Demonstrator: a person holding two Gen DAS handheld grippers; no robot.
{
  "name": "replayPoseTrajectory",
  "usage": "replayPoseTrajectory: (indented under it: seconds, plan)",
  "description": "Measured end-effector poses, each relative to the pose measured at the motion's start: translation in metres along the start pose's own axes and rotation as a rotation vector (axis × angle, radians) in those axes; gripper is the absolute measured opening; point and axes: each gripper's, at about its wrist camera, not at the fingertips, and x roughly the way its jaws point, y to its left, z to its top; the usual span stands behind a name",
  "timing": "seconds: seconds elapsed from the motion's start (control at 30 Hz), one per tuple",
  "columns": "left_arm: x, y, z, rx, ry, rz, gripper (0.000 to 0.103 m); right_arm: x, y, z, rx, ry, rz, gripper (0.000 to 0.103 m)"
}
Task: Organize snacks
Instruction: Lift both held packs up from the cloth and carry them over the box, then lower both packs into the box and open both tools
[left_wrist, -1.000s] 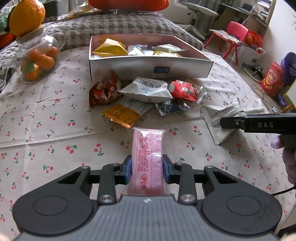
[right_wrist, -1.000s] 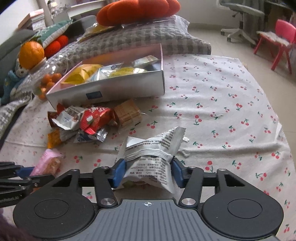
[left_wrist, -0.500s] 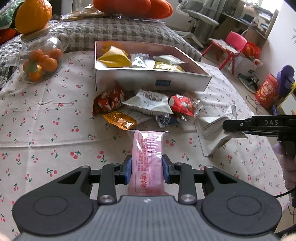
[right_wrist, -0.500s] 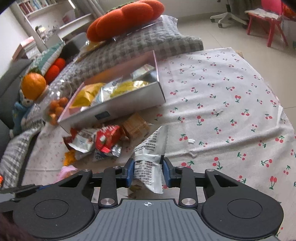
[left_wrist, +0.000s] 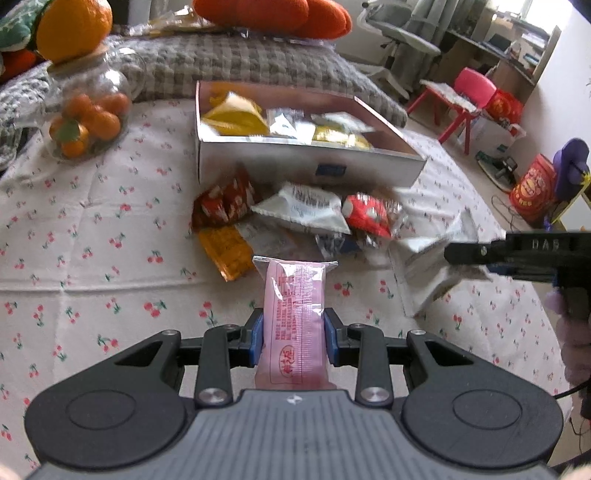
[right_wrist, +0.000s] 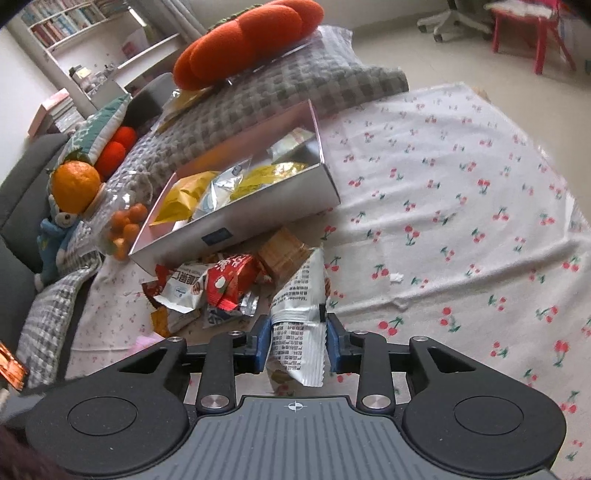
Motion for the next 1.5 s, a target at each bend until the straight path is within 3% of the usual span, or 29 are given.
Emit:
replayPoseTrajectory:
  seconds: [0.33, 0.77, 1.03, 1.5]
  plan:
    - [0.006, -0.002, -0.006, 0.006, 0.032, -0.01, 0.029, 0.009, 0.004, -0.003, 0.013, 0.015, -0.002, 0.028]
    - [-0.02, -0.008, 0.019, 0.001, -0.081, -0.027, 0.029, -0.023, 0.01, 0.022, 0.099, -0.09, 0.094, 0.027]
    - [-0.019, -0.012, 0.058, 0.007, -0.16, -0.01, 0.029, -0.023, 0.015, 0.053, 0.152, -0.201, 0.093, 0.027]
    - [0.026, -0.01, 0.123, 0.032, -0.198, 0.014, 0.03, 0.019, 0.019, 0.085, 0.22, -0.252, 0.105, 0.027]
